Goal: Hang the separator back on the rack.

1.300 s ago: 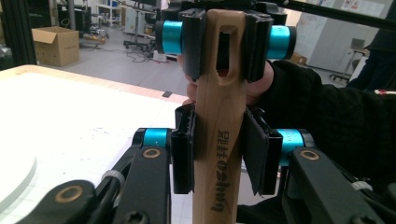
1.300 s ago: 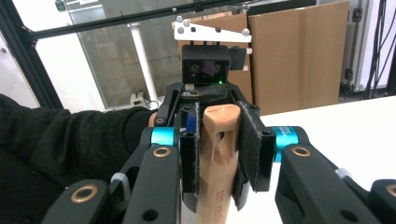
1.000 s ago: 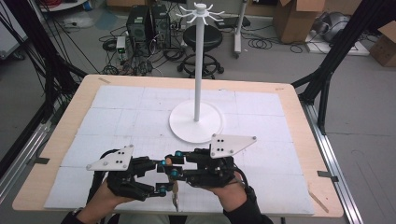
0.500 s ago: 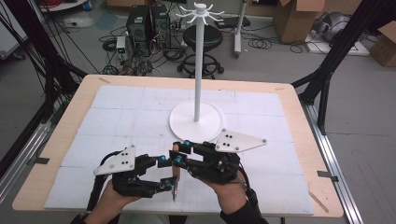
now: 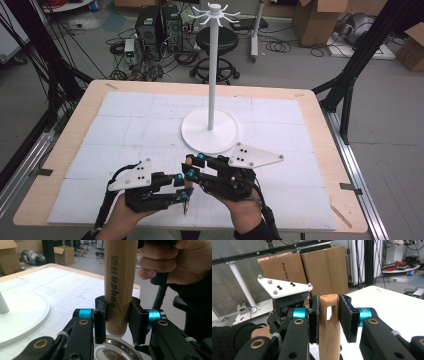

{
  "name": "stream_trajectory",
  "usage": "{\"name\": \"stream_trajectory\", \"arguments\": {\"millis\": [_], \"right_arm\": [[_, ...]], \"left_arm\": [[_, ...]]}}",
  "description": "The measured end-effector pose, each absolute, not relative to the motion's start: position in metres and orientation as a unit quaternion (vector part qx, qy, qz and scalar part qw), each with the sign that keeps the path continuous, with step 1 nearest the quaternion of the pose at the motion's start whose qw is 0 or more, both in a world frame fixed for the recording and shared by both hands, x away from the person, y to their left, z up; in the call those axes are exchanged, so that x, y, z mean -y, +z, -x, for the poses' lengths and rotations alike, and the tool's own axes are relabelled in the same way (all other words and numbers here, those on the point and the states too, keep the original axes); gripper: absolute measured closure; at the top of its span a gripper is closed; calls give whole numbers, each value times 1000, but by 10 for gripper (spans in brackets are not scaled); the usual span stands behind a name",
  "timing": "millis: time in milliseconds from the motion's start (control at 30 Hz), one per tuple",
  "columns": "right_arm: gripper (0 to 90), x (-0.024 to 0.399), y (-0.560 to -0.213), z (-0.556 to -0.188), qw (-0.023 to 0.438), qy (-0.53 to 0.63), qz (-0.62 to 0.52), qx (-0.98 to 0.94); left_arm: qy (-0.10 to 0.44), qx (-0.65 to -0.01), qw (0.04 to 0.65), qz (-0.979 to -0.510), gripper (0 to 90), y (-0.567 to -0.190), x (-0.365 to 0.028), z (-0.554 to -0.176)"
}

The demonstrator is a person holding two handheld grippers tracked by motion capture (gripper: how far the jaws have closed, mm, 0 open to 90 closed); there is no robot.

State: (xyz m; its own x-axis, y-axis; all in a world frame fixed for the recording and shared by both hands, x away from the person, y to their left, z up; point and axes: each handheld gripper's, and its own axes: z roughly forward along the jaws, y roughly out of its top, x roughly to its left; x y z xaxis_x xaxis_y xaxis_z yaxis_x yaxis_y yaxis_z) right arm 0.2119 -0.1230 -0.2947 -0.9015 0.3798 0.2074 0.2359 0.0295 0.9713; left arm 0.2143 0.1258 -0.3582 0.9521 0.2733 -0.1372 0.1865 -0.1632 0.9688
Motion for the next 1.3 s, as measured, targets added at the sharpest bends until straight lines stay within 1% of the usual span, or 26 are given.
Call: {"name": "stream_trajectory", "arguments": {"millis": [67, 100, 167, 233, 267, 300, 367, 433, 467, 567, 633, 700, 767, 833, 867, 1033, 1100, 1167, 1233, 1300], "right_arm": [[694, 124, -295, -212, 40, 667, -212, -713], [668, 125, -296, -214, 29, 671, -207, -712], [484, 127, -297, -215, 9, 679, -188, -709], [336, 128, -298, -216, 17, 674, -162, -721], [322, 130, -299, -215, 24, 667, -141, -731], [301, 132, -300, -216, 20, 669, -127, -732], [286, 136, -302, -219, 0, 679, -112, -726], [298, 140, -304, -223, -23, 684, -95, -723], [335, 141, -304, -225, -43, 685, -84, -722], [435, 142, -306, -228, -83, 686, -45, -722], [495, 141, -307, -228, -98, 685, -30, -721], [565, 140, -308, -228, -106, 684, -26, -721], [613, 139, -308, -227, -108, 686, -21, -719], [679, 139, -308, -227, -108, 688, -13, -718], [697, 139, -308, -226, -107, 689, -7, -717], [709, 138, -306, -224, -100, 689, -28, -717], [712, 138, -305, -223, -84, 691, -45, -717], [715, 136, -302, -223, -55, 687, -73, -721], [715, 135, -301, -222, -30, 684, -108, -721], [715, 134, -299, -222, -6, 682, -143, -717]], "left_arm": [[28, -144, 630, -762, 694, -357, -126, -214], [23, -143, 632, -761, 695, -357, -126, -214], [12, -139, 640, -755, 695, -356, -127, -214], [-4, -125, 647, -752, 695, -354, -128, -214], [-12, -116, 648, -752, 695, -353, -128, -214], [-20, -106, 649, -753, 695, -352, -128, -214], [-34, -87, 649, -755, 695, -351, -127, -213], [-55, -68, 651, -754, 695, -350, -126, -212], [-65, -58, 652, -753, 695, -350, -125, -211], [-82, -42, 650, -755, 695, -350, -123, -209], [-85, -38, 648, -756, 695, -350, -122, -209], [-87, -33, 647, -756, 695, -350, -122, -208], [-88, -32, 646, -757, 695, -350, -122, -208], [-87, -31, 645, -758, 695, -350, -123, -209], [-87, -30, 646, -758, 695, -350, -123, -209], [-84, -42, 651, -753, 694, -350, -125, -212], [-76, -61, 655, -749, 679, -351, -127, -213], [-65, -92, 655, -747, 521, -351, -127, -215], [-39, -105, 651, -751, 467, -352, -127, -215], [-17, -121, 645, -755, 437, -352, -126, -215]]}}
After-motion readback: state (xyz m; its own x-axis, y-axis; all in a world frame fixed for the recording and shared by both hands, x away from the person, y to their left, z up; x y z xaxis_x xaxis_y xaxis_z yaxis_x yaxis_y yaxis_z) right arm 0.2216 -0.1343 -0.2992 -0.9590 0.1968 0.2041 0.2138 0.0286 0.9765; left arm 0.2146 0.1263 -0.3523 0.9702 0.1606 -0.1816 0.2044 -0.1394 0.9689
